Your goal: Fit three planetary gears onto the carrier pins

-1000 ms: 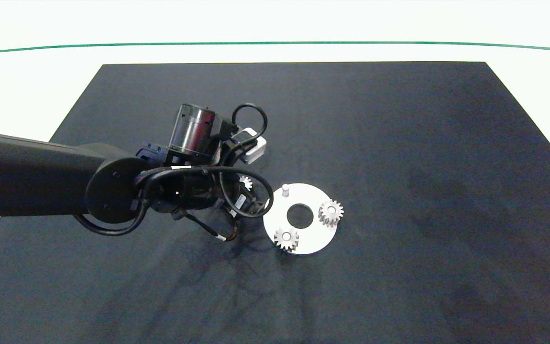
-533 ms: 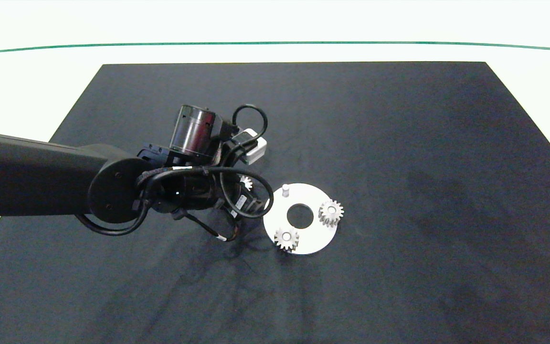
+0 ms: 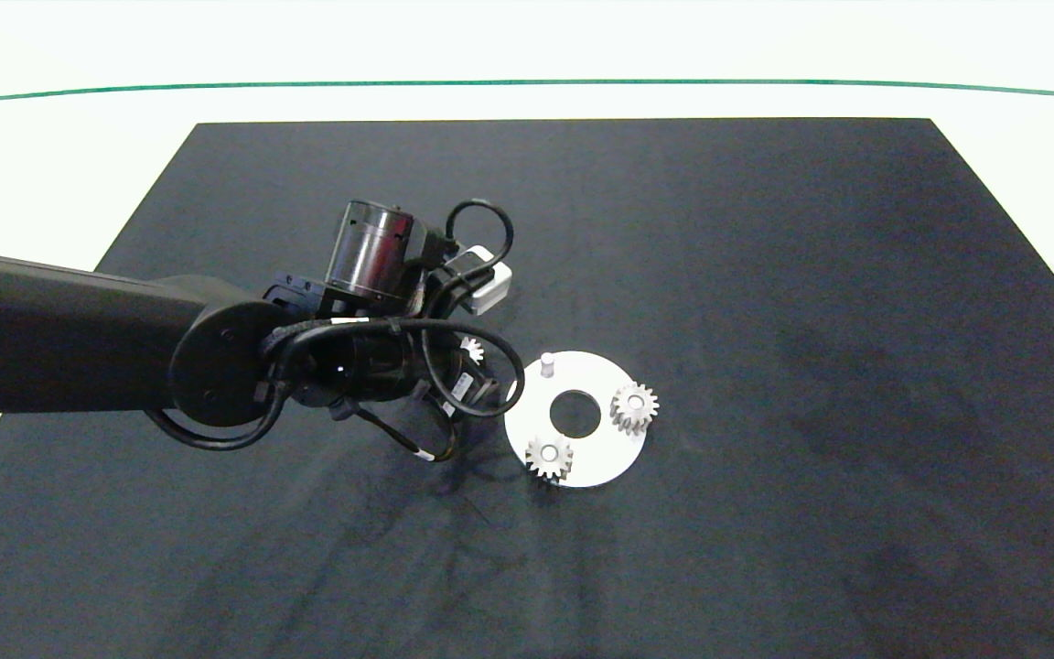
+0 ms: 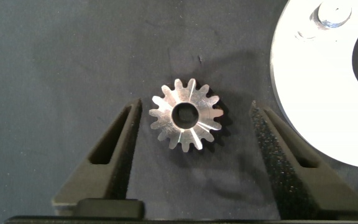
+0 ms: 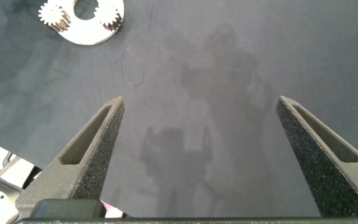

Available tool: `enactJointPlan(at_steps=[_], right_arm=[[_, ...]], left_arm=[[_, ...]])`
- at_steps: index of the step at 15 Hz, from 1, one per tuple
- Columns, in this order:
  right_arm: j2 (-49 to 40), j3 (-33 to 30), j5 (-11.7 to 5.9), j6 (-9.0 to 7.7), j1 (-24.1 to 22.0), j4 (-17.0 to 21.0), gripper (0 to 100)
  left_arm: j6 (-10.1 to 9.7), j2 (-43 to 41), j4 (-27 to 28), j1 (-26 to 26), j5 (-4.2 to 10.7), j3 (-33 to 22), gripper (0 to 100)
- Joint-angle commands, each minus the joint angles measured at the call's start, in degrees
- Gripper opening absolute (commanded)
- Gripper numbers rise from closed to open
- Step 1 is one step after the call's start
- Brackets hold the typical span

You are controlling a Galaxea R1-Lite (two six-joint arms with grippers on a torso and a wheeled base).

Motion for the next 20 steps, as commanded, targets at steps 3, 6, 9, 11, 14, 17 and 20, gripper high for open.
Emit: enactJointPlan(at_steps=[3,6,9,11,14,17,20], right_arm=[[0.1,0.0,0.00,-0.06,0.0,0.2,100],[0.0,0.0,0.44,-0.06,0.0,0.2,100],[0.0,0.0,0.44,0.02,0.0,0.2,100],[0.0,0.0,0.44,0.02,0.0,0.2,100],[0.0,0.0,0.44,0.02,0.0,0.2,100],[0.0,0.0,0.44,-0.06,0.0,0.2,100],[0.0,0.0,0.44,0.02,0.0,0.2,100]], left_arm=[[0.07,0.1,-0.1,0.1,-0.20,0.0,59],[0.07,0.1,-0.1,0.1,-0.20,-0.1,53],[0.07,0.1,-0.4,0.5,-0.28,0.2,47],[0.07,0.1,-0.4,0.7,-0.37,0.2,42],[0.07,0.1,-0.4,0.9,-1.25,0.4,36],[0.07,0.2,-0.4,0.8,-1.34,0.3,30],[0.07,0.1,-0.4,0.9,-1.34,0.3,24]])
